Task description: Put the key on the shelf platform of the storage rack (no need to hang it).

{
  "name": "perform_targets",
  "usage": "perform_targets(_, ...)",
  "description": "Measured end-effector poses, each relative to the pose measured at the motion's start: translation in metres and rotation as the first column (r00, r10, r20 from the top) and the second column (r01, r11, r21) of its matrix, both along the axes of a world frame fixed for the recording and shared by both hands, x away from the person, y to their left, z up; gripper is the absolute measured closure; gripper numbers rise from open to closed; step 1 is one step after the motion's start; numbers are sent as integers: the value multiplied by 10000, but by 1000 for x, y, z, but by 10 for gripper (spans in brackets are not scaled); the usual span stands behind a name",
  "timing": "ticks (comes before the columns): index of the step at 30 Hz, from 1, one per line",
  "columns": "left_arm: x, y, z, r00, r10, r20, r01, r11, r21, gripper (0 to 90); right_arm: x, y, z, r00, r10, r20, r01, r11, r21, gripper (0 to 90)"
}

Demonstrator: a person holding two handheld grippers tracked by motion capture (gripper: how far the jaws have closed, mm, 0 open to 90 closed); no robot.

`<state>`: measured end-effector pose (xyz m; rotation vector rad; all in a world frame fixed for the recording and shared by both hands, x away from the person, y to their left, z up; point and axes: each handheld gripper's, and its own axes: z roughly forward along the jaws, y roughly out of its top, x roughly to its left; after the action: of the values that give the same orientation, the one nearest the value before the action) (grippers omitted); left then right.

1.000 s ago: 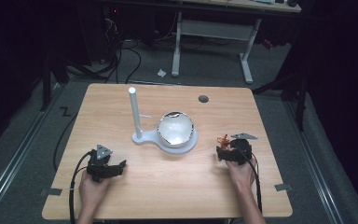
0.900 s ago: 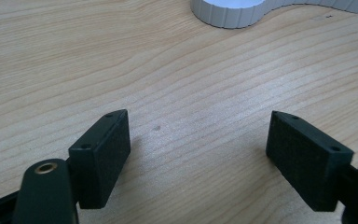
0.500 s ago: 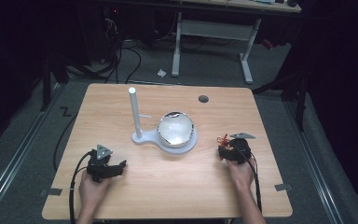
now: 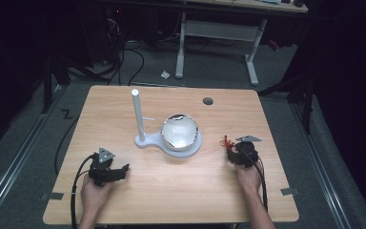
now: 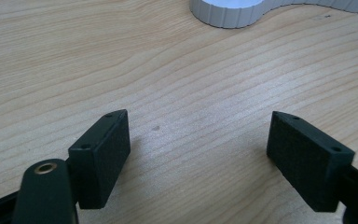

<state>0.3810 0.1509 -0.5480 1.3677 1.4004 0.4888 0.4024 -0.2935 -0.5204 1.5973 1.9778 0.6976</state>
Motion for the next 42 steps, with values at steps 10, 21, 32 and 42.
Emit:
perform_targets(10,0,0,0,10000,3,-3,-3,10000,-1,217,-3,5,5,9982,603,3,-602,9976,-337,519)
perform_targets(21,0,0,0,10000,2,-3,-2,10000,-2,217,-15,6,21,9934,1094,339,-1093,9940,-70,520)
perform_targets(32,0,0,0,10000,0,-2,0,10000,5,217,-26,9,38,9854,1550,704,-1557,9878,42,520)
perform_targets(42,0,0,0,10000,2,0,-2,10000,3,218,-36,11,55,9758,1929,1033,-1958,9805,184,520)
